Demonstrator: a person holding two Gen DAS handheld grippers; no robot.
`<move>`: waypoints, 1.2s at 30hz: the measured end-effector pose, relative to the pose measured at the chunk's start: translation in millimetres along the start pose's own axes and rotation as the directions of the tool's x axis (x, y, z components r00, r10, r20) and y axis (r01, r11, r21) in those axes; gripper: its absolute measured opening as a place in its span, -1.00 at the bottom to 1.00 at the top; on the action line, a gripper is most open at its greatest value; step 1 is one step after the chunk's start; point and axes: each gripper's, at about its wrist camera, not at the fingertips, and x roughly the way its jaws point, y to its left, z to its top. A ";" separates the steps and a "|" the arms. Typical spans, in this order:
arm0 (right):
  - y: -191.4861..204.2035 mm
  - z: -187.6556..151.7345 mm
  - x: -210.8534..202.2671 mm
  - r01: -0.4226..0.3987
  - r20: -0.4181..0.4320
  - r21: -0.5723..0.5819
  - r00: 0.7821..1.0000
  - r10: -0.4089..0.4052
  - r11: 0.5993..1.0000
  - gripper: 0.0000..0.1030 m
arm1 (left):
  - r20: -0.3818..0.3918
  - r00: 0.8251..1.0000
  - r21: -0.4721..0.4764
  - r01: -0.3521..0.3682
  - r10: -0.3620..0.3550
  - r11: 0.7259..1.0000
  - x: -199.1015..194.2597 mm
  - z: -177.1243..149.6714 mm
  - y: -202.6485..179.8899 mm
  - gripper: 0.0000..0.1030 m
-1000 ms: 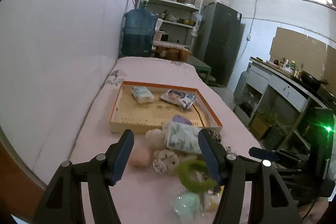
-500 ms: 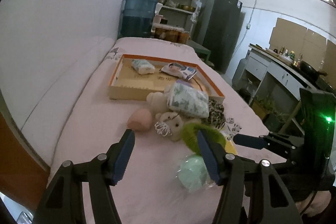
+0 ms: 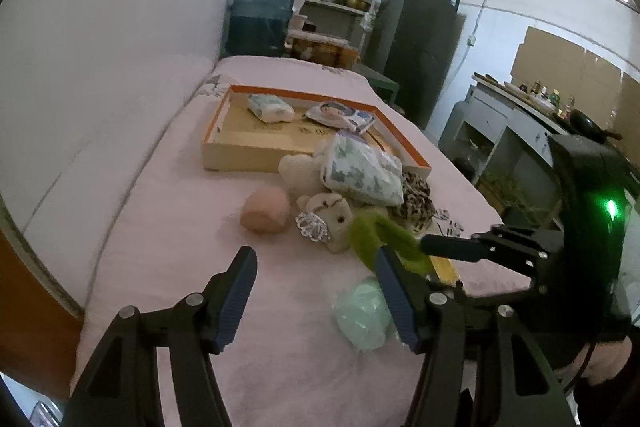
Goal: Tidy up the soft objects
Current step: 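Move both open tools back over the pile of soft items, then grasp the green fuzzy ring with the right tool while the left grasps the mint-green bagged item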
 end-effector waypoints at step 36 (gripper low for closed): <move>-45.1 -4.5 -38.5 -0.146 0.120 0.251 0.986 0.119 0.957 -0.75 | 0.001 0.993 0.036 0.119 -0.120 0.992 4.0 -7.2 -13.9 -0.17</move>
